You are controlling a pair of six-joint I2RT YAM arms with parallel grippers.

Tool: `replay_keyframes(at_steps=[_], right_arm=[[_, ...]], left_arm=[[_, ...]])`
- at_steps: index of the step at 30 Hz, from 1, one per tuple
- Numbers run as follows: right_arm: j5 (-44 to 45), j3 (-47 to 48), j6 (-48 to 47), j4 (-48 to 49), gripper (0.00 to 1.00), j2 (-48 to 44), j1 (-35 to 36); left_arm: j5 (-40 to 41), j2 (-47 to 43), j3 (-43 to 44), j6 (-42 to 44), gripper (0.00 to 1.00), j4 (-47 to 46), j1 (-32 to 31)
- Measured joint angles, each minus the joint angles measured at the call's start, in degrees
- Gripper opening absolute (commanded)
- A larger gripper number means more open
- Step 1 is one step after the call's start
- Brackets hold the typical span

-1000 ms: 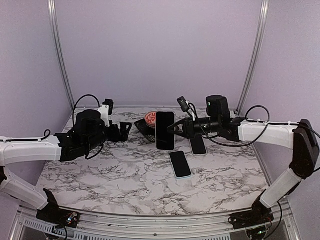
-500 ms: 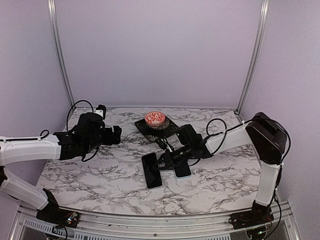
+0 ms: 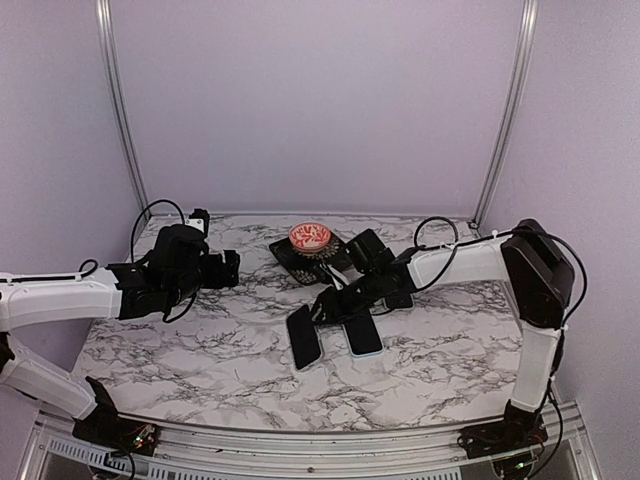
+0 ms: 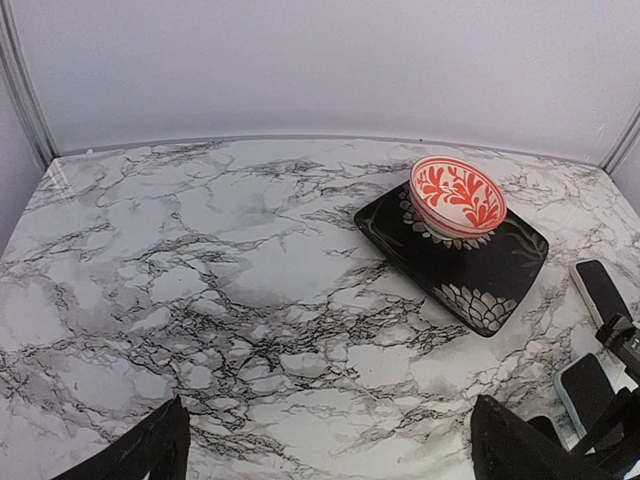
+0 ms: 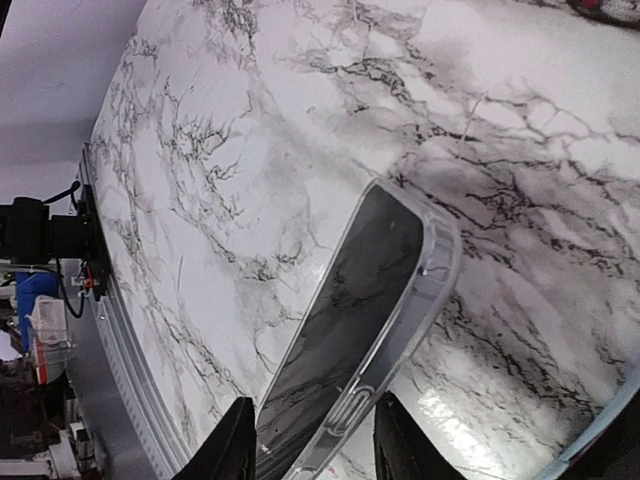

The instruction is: Put the phone into the phone case

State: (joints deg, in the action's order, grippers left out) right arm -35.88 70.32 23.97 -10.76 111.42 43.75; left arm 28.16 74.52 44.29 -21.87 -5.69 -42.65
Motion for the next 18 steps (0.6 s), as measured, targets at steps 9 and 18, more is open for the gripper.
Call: replay_keyframes(at_steps=[9,18], right_arm=[[9.1,3.9,-9.5,-10.1,0.99,-11.0,-5.4],[21.6,-10.6,-12.3,1.2,0.99,-32.9,-26.3]], left_arm=[[3.2,-1.6,0.2,3.0,0.99,2.1,3.6],[10.6,-8.7,0.1,4.5,0.99,2.4,16.5]])
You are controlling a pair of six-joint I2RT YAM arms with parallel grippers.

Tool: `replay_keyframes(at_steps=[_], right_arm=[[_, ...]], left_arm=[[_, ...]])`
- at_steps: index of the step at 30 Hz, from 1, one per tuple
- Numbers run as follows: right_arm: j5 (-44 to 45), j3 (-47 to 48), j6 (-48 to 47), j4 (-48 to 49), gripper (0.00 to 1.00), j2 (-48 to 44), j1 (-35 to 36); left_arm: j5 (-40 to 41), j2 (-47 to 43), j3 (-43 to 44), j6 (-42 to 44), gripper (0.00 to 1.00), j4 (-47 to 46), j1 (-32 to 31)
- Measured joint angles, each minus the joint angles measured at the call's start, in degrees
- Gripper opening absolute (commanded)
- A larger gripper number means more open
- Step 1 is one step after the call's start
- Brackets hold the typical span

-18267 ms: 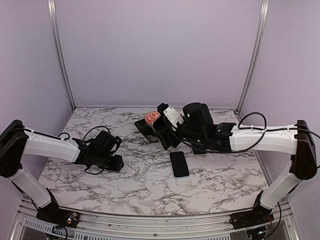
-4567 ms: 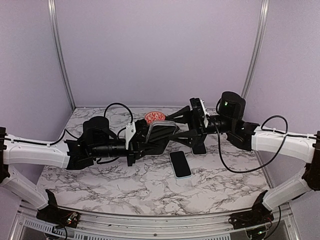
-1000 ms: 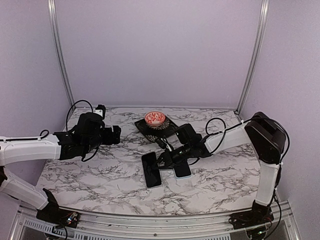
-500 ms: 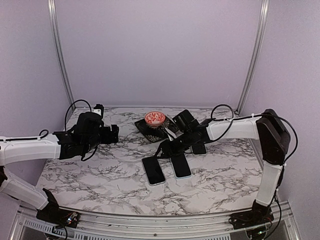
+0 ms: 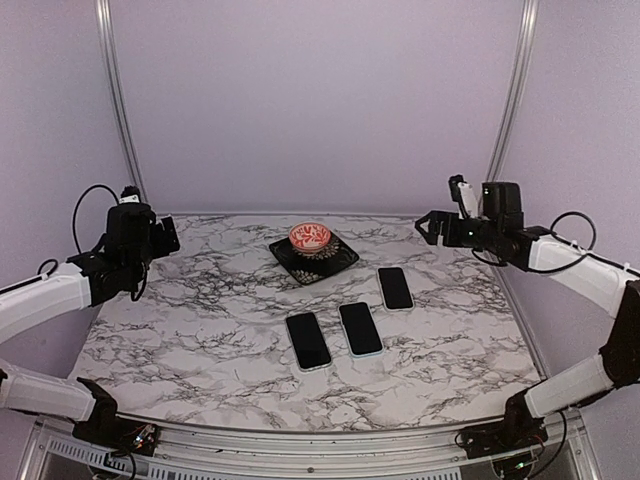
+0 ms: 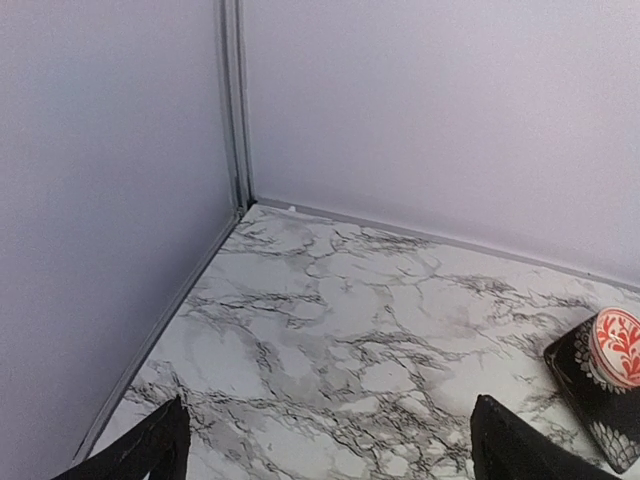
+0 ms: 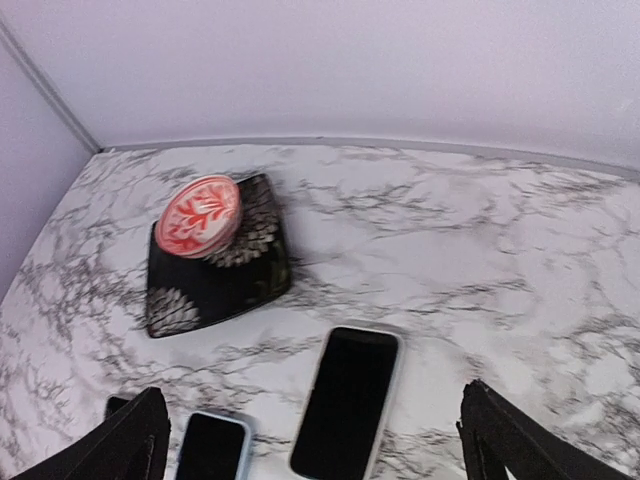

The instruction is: Put the phone into the phone case

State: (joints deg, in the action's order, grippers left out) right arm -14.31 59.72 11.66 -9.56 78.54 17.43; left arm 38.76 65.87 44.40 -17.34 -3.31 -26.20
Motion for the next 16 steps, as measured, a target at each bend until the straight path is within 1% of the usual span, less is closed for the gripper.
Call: replay_keyframes(at_steps=[3,6,8,11,16], right_arm=[[6.5,-10.3,0.0,6.4,0.99,-7.5,-8.7],[16.0,-20.6,0.1,12.0,0.99,-14.4,-14.4],[21.3,-26.3,0.2,15.3,0.99,-17.7,-15.6],[25.8,-31.5,0.8,19.1,0.99,-20.2,-15.7],[31.3,-34.7,2.3,23.7,0.99,-19.7,-15.7]], left_arm=[[3.5,-0.2,-3.0,0.2,0.99,-2.4,2.6],[7.0,-0.1,-7.8,0.2,0.99,-4.7,4.5],[9.4,0.4,-10.9,0.2,0.99,-5.9,5.6],[11.1,1.3,-12.5,0.3,0.99,-7.1,6.1],[12.6,3.3,-13.2,1.0,0.99,-9.6,6.2]])
